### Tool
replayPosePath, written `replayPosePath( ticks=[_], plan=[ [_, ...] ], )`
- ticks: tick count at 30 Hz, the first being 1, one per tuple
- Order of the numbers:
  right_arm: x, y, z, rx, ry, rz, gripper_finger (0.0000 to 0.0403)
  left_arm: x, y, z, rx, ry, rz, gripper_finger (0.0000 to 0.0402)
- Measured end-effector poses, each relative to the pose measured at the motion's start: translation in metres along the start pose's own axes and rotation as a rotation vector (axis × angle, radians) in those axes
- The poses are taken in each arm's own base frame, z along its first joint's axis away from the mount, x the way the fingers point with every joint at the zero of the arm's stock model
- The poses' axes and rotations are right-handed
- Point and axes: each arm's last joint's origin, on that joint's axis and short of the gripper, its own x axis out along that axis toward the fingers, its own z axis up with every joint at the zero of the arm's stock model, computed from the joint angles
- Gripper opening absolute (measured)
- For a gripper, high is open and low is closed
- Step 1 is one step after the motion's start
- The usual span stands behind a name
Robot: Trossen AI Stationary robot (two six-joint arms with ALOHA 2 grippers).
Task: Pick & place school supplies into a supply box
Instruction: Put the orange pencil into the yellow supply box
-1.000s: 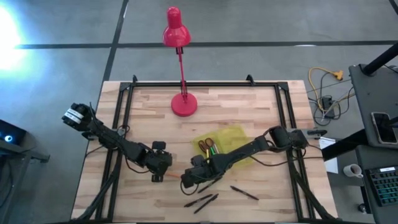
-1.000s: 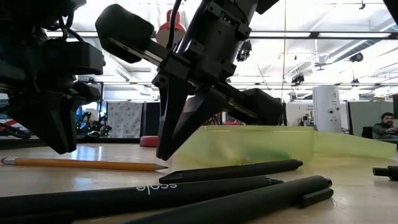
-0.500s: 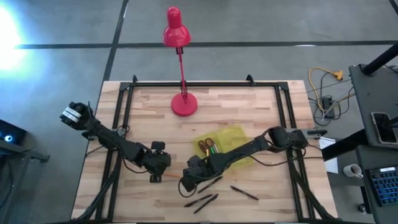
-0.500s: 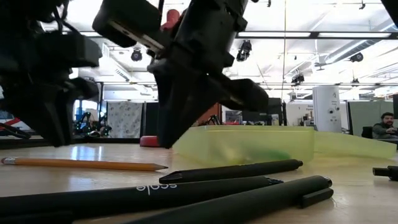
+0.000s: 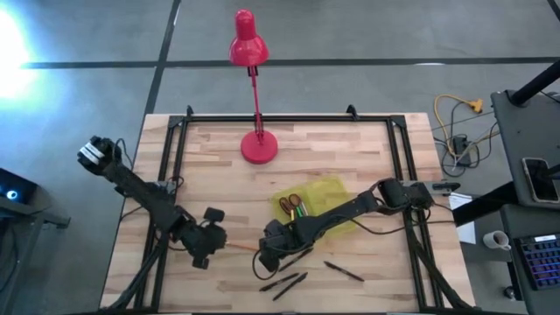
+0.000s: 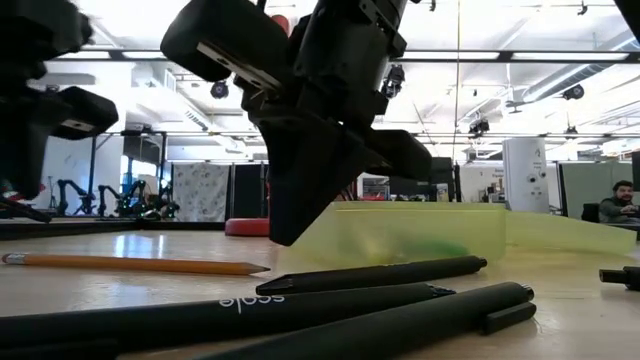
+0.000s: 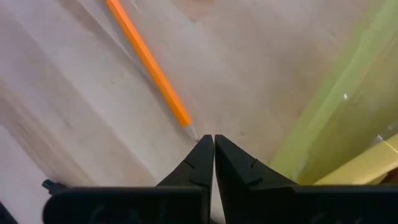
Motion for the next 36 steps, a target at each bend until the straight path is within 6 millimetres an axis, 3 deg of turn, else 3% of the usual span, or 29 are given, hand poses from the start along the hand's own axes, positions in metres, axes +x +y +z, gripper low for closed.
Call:
replayPosePath(
  ticks=[8,17,36],
  plan=[
    [0.000,0.000,0.000,-0.049,-0.003,0.003,0.0009,0.012,0.004,-0.018,0.016,0.037,0.020,0.0119],
    [0.000,0.003,-0.005,-0.186,0.002,0.007,0.0009,0.018,0.005,-0.024,0.034,-0.005,0.004,0.0121],
    [0.007,0.005,-0.005,-0.180,0.013,0.042,0.0009,0.020,0.009,-0.024,0.034,-0.009,0.012,0.0121]
  ],
)
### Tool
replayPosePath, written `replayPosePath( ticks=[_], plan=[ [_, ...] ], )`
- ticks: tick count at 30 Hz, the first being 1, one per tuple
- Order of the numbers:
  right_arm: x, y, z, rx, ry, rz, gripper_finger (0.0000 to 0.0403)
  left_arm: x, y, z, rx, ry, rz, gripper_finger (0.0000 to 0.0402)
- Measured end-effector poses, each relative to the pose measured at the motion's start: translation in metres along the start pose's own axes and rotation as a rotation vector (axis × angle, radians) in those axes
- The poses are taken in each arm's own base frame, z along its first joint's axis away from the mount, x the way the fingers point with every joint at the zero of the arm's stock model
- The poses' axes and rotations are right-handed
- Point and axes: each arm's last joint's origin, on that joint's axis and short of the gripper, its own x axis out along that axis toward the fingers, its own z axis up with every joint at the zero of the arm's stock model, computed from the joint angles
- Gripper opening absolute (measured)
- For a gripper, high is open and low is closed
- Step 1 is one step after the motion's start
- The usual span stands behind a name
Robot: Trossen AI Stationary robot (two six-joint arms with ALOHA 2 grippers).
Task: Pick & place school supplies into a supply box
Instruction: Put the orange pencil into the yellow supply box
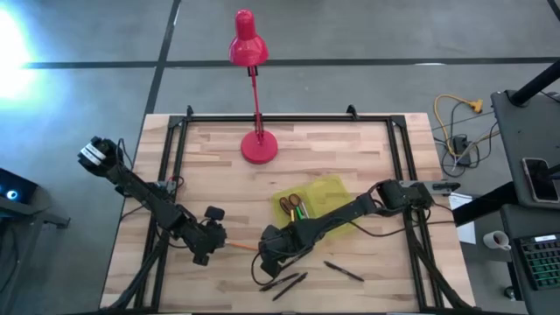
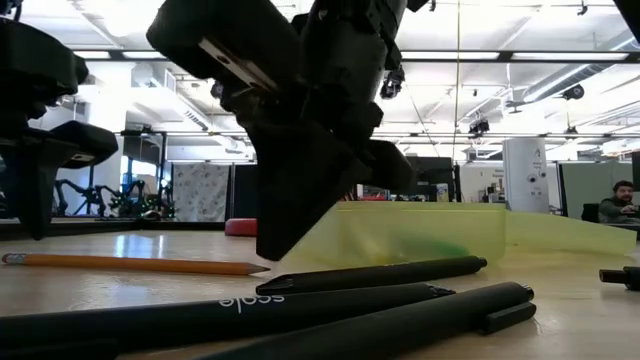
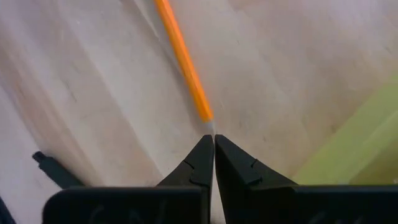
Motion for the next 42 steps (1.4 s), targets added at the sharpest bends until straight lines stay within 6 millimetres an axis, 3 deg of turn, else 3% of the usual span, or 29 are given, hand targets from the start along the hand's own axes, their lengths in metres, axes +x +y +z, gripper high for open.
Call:
replayPosePath(
  ticks=[22,42],
  plan=[
    [0.0009,-0.0038,0.0090,0.021,-0.042,-0.002,0.0009,0.0004,0.0004,-0.0013,0.001,0.005,0.002,0.0121],
    [0.0032,0.0001,0.0040,0.036,-0.039,0.008,0.0009,0.0005,0.0004,-0.0016,-0.006,0.007,0.003,0.0121]
  ],
)
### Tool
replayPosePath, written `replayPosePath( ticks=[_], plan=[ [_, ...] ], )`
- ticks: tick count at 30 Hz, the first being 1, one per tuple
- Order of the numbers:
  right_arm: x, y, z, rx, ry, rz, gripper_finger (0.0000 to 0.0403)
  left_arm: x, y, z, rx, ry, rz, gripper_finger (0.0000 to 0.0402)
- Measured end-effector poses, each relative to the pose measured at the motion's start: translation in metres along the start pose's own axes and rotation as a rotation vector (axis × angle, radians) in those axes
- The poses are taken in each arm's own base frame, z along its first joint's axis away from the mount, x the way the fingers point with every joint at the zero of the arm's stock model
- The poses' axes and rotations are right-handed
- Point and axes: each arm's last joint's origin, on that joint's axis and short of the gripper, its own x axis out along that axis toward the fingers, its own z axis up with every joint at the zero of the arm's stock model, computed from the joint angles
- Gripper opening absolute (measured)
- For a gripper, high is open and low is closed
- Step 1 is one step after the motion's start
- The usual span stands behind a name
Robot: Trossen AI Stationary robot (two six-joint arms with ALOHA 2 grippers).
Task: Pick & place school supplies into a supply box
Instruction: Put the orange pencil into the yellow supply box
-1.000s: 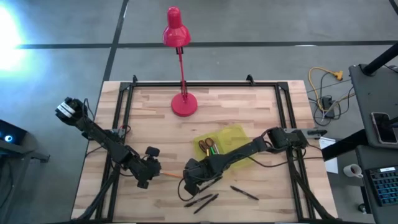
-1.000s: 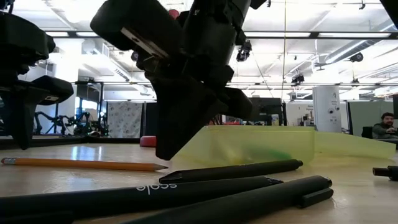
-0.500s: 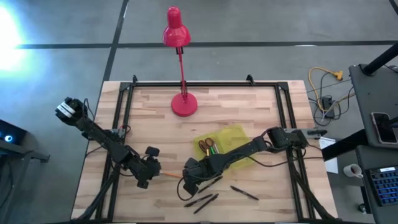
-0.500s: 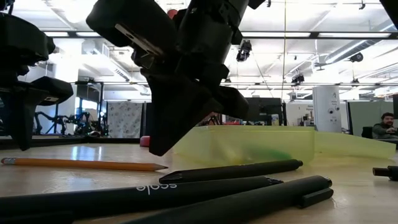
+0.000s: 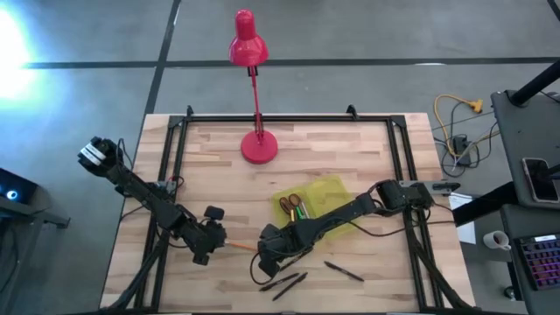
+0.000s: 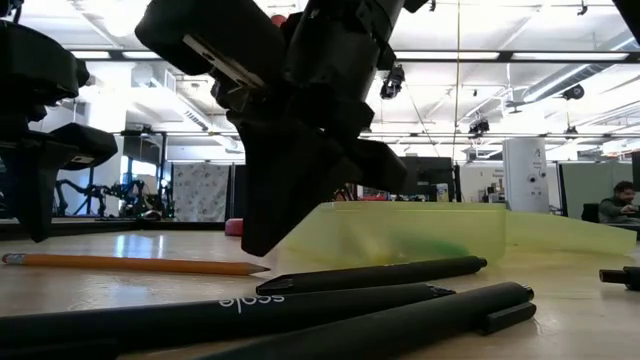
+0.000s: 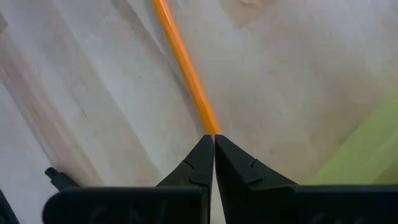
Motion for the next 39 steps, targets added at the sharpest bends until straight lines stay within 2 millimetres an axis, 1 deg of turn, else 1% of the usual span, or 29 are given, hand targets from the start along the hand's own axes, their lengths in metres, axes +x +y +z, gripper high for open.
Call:
replayPosePath(
  ticks=[8,14,27,35,39],
  plan=[
    [0.0000,0.0004,-0.0004,0.006,0.000,0.002,0.0009,0.0002,0.0001,-0.0004,0.000,0.001,0.000,0.0121],
    [0.0058,0.0002,-0.0022,0.016,0.008,0.001,0.0009,0.0003,0.0002,-0.0008,0.000,0.002,0.001,0.0121],
    [0.0063,-0.0001,-0.0025,0.012,0.012,-0.001,0.0009,0.0003,0.0002,-0.0008,0.000,0.002,0.001,0.0121],
    [0.0065,-0.0002,-0.0026,0.015,0.012,-0.002,0.0009,0.0002,-0.0009,0.0021,-0.005,-0.026,-0.010,0.0096],
    [0.0065,-0.0002,-0.0026,0.018,0.013,-0.002,0.0009,0.0000,-0.0018,0.0045,-0.010,-0.049,-0.019,0.0093]
  ],
)
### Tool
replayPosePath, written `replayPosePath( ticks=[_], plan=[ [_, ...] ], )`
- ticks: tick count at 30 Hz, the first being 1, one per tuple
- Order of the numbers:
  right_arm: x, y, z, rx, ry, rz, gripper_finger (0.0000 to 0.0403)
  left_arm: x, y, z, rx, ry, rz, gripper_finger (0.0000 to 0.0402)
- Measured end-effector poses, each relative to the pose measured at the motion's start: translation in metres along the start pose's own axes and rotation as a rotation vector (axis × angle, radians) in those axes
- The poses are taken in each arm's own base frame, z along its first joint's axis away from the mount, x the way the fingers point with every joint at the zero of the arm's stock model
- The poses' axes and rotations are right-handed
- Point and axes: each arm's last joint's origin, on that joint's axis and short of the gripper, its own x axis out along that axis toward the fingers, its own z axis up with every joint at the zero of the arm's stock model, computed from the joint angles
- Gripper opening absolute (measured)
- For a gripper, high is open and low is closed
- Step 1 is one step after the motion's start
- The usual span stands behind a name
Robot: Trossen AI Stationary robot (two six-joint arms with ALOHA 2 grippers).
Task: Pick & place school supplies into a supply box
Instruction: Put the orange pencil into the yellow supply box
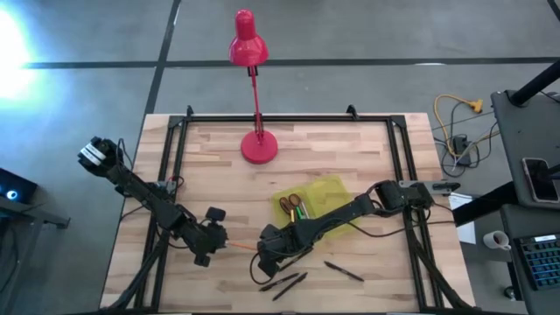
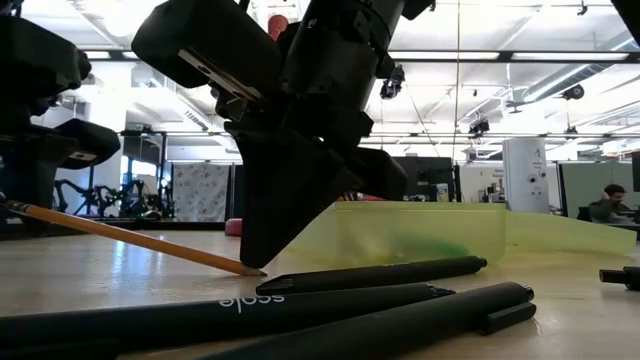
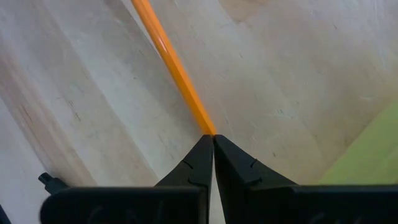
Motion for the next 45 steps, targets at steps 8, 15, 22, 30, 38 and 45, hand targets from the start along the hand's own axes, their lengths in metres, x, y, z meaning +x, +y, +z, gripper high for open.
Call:
replayPosePath(
  ticks=[8,15,22,30,38,45],
  plan=[
    [0.000,0.000,0.000,0.004,0.000,0.000,0.0009,0.000,0.000,0.000,0.001,-0.002,-0.001,0.0092],
    [0.000,0.000,0.000,0.005,0.000,0.000,0.0009,0.000,0.001,0.003,-0.010,-0.025,-0.003,0.0076],
    [0.000,0.000,0.000,0.006,0.000,-0.001,0.0009,0.000,0.001,0.003,0.010,-0.026,0.001,0.0016],
    [-0.002,0.001,0.000,0.008,0.005,0.006,0.0009,0.000,0.002,0.003,0.012,-0.028,0.014,0.0012],
    [-0.070,0.010,0.011,-0.073,-0.057,-0.005,0.0009,-0.003,0.001,0.009,0.020,-0.008,0.042,0.0010],
    [-0.173,-0.009,0.023,0.045,-0.366,-0.178,0.0009,-0.020,-0.001,0.032,0.045,-0.001,0.075,0.0010]
  ],
)
